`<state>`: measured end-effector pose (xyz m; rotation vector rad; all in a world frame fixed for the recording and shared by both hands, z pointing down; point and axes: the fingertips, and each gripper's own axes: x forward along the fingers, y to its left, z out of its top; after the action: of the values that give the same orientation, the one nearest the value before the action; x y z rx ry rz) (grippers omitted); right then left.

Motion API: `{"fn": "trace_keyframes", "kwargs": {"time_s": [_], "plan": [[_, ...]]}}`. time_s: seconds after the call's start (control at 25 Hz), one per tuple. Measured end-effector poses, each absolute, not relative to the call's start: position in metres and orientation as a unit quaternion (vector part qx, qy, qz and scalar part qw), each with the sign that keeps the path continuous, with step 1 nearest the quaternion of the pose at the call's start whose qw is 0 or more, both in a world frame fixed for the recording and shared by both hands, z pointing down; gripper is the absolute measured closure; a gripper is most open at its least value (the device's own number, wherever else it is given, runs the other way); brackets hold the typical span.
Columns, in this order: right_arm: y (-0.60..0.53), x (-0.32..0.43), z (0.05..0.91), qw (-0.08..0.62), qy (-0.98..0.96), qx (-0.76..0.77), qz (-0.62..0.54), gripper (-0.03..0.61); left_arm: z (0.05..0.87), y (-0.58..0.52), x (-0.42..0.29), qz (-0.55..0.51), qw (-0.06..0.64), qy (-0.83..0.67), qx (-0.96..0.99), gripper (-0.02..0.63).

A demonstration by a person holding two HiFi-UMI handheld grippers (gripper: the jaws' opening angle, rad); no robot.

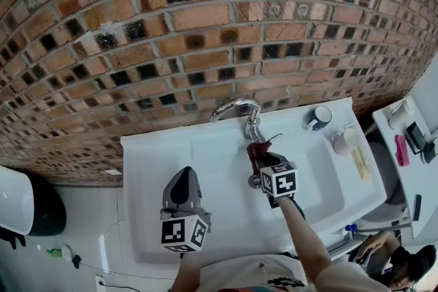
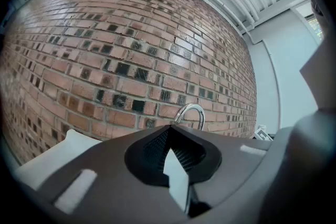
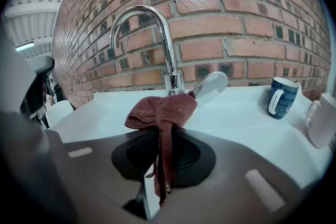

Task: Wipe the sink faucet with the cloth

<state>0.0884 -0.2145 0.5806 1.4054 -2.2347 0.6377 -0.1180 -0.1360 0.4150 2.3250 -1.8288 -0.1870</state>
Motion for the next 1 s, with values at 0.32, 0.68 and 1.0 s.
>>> {"fn": "trace_keyframes", "kwargs": {"time_s": [0.32, 0.68, 1.0], "plan": [[-0.228, 0.140, 0.532, 0.151, -0.787, 0.563, 0.202, 0.532, 0.412, -0.140, -0.119, -0.063, 0.087, -0.616, 0.781, 0.611], [-0.221, 0.162, 0.514, 0.124, -0.764, 0.594, 0.217, 0.534, 0.413, -0.138, -0.108, -0.069, 0.089, -0.605, 0.788, 0.611], [-0.221, 0.048, 0.549, 0.156, -0.802, 0.499, 0.288, 0.532, 0.409, -0.137, -0.113, -0.059, 0.077, -0.611, 0.786, 0.611]]}}
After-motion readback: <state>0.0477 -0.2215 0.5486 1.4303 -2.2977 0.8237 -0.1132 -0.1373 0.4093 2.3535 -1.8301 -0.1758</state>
